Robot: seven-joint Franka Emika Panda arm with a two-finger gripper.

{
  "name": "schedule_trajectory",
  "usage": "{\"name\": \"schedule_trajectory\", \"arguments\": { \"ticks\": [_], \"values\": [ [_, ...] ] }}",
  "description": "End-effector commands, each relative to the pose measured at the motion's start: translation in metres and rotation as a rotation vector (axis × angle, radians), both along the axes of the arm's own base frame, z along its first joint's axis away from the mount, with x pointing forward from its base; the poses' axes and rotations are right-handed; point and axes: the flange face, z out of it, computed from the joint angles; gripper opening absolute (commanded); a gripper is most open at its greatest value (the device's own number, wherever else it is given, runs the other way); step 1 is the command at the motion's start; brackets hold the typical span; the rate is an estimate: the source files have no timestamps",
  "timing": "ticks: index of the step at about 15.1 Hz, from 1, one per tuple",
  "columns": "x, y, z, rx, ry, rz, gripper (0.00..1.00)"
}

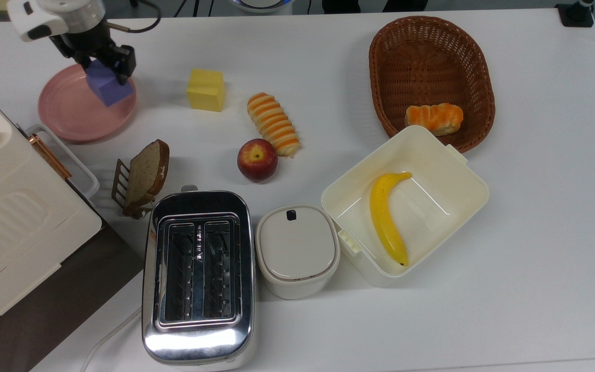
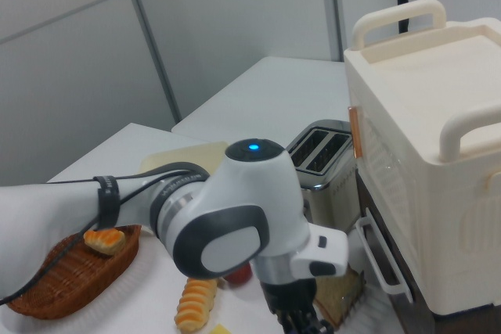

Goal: Put the purple cube on a plate
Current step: 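Lower the purple cube onto the pink plate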

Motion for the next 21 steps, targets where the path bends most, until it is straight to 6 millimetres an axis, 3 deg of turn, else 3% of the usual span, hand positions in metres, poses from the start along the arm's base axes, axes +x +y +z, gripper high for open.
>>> {"name": "schedule_trajectory", "arguments": {
  "ticks": [1,6,11,12,13,14,15,16,21],
  "values": [
    [-0.005,-0.027,0.001,-0.019,-0.017,-0.008,0.29],
    [-0.014,-0.049,-0.006,-0.020,-0.008,-0.041,0.30],
    [-0.008,-0.047,-0.027,-0.013,0.017,-0.029,0.36],
    [-0.007,-0.047,-0.030,-0.013,0.022,-0.027,0.40],
    [-0.007,-0.047,-0.030,-0.017,0.025,-0.024,0.55],
    [-0.006,-0.046,-0.030,-0.023,0.028,-0.017,0.58],
    [-0.007,-0.046,-0.030,-0.028,0.030,-0.014,0.83],
    [-0.007,-0.046,-0.030,-0.028,0.030,-0.014,1.00],
    [-0.007,-0.046,-0.030,-0.028,0.030,-0.014,1.00]
  ]
}}
